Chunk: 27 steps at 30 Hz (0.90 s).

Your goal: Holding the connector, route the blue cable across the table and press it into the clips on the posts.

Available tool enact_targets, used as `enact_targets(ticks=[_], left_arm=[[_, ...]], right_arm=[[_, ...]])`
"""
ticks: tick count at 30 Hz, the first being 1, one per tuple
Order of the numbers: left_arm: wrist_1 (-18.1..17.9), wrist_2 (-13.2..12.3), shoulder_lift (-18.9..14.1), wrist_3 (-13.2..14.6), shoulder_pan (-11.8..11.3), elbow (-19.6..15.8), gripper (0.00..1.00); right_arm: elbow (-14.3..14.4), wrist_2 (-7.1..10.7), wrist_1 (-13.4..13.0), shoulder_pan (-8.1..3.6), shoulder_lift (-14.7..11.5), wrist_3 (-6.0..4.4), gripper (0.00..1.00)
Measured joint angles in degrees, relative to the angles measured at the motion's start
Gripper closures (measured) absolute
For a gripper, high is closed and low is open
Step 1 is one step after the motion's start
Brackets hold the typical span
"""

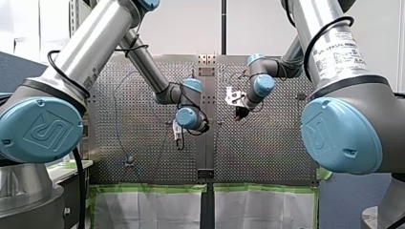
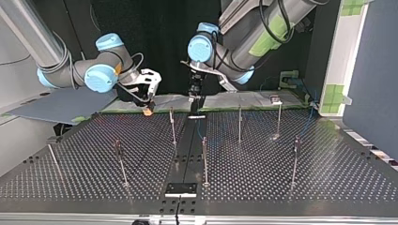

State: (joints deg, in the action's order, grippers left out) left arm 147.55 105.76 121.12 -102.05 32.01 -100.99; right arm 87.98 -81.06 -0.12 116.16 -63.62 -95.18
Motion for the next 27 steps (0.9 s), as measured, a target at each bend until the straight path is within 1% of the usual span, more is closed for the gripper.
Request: enact_targets(ticks=[4, 7, 9, 14, 22, 27], left_arm=[[-1.62, -1.22, 2.45, -1.35, -0.06, -2.68, 1.0], [-2.05, -1.88, 3.39, -1.85, -0.04, -4.18, 1.0], [-2.1, -2.09, 3.6, -2.03, -0.04, -4.34, 1.0], [-1.89, -2.53, 3.73, -2.69, -0.14, -2.69, 1.0], [-0.87, -3.13, 3.78, -3.62, -0.35, 1.71, 1.0], [0.25, -3.17, 3.86, -3.74, -0.93, 3.64, 1.0]], right_arm=[[0.46, -0.09, -1.09, -0.01, 0.07, -0.27, 1.0], [0.59, -0.18, -1.45, -0.13, 0.22, -0.36, 1.0], [0.62, -0.24, -1.56, -0.26, 0.47, -0.3, 1.0], [0.65, -0.37, -1.69, -0.63, 1.65, -0.08, 1.0], [0.67, -0.43, -2.62, -1.6, 2.9, -0.37, 1.0], [0.67, -0.42, -3.14, -2.05, 3.14, -0.44, 1.0]])
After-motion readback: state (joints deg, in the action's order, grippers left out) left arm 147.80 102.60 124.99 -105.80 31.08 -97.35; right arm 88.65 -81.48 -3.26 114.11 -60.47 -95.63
